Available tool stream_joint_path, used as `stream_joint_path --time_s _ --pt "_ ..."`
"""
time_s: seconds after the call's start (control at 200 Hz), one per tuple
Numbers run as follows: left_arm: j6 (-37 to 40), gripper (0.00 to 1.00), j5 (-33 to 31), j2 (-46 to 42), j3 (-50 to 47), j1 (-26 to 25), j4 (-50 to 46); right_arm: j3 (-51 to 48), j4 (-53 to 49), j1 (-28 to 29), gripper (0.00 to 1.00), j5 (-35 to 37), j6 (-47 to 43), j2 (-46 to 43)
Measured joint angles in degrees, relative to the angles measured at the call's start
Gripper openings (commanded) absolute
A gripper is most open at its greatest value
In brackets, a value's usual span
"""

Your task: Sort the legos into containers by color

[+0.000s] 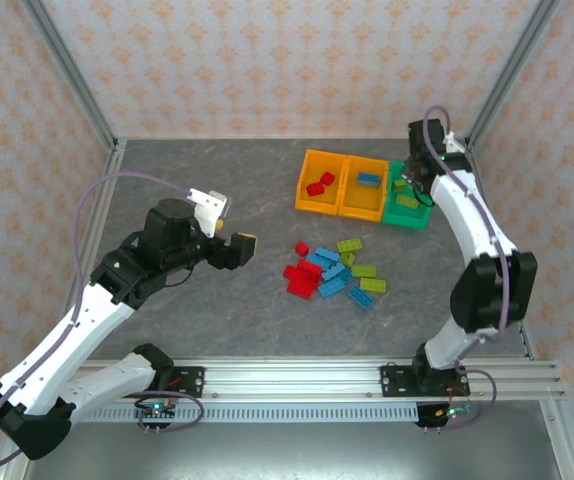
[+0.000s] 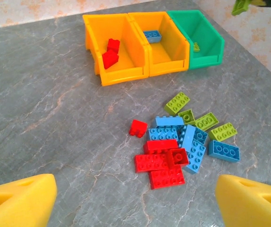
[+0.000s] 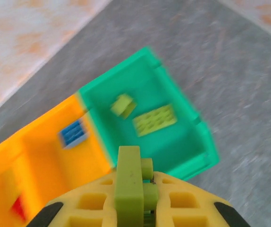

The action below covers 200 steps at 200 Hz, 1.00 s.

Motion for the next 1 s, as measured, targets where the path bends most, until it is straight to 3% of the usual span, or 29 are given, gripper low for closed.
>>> stream_joint_path --time_s 0.12,0.21,0.245,0.455,0.686,0.851,1.001 --pt "2.5 0.93 2.0 -1.7 -0.1 0.0 0.0 11.9 -2.9 -2.0 0.24 -0.7 -2.5 14.1" --pt "3.8 0.94 3.7 -4.0 -1.4 0.0 0.5 19.5 -5.2 -1.6 0.55 -1.5 -4.2 21.4" --pt "4.1 0.94 4.2 -4.7 -2.0 0.0 0.7 21.5 -6.3 -1.5 0.61 -1.6 -4.6 23.0" --pt "5.0 0.95 6.3 -5.9 -3.2 0.0 1.0 25.2 -10.9 -1.1 0.60 -2.7 -5.6 22.1" --pt "5.4 0.95 7.3 -6.4 -5.0 0.0 1.8 2.1 -9.7 2.2 0.59 -10.7 -4.1 0.0" --pt "6.6 0.95 8.6 -6.4 -5.7 -0.2 1.7 -16.7 -10.1 17.9 0.59 -11.5 -0.2 -17.4" --pt "8.4 0.96 9.9 -6.3 -5.8 -0.2 1.7 -28.6 -13.8 32.2 0.62 -7.8 4.0 -24.6"
